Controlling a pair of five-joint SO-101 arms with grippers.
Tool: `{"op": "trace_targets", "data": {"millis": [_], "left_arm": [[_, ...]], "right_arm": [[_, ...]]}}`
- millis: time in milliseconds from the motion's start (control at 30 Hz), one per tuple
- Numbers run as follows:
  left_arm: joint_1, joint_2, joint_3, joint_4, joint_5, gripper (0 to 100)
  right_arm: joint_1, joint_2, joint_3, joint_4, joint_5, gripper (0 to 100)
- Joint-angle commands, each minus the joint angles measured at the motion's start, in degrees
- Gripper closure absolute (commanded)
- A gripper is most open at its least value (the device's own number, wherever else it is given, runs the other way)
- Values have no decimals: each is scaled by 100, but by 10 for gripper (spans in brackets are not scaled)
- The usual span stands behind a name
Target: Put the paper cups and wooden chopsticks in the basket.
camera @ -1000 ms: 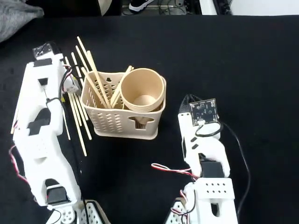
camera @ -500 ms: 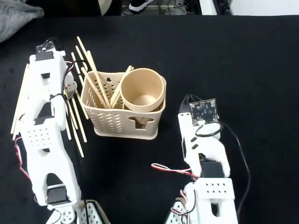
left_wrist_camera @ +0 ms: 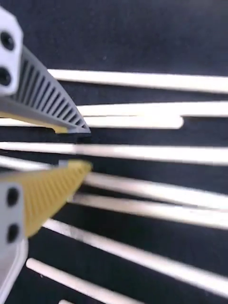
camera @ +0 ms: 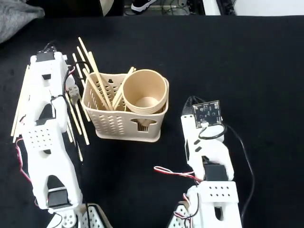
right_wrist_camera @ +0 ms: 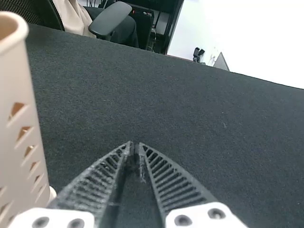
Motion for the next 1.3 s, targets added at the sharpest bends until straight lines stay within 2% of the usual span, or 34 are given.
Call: {"op": "trace_targets", "data": {"millis": [0,267,400,567,733,900,1033,1267], "left_arm": [[-92,-62,-48,97,44,835],[-338,97,40,53,26,852],[-242,413,-356,88,62,980],[-198,545,-602,97,62,970],[-198,-88,-505,185,62,971],[-189,-1152,400,132,70,971],[-189,-2233,1974,-782,70,971],[-198,-4914,5112,-3138,70,971]], "right_arm": [[70,-4,-48,-35,26,987],[70,-4,-57,-26,26,987],[70,-4,-57,-26,26,987],[70,-4,-57,-26,26,987],[70,-4,-57,-35,26,987],[62,-4,-48,-35,26,987],[62,-4,-48,-35,26,987],[62,-4,-40,-35,26,987]]}}
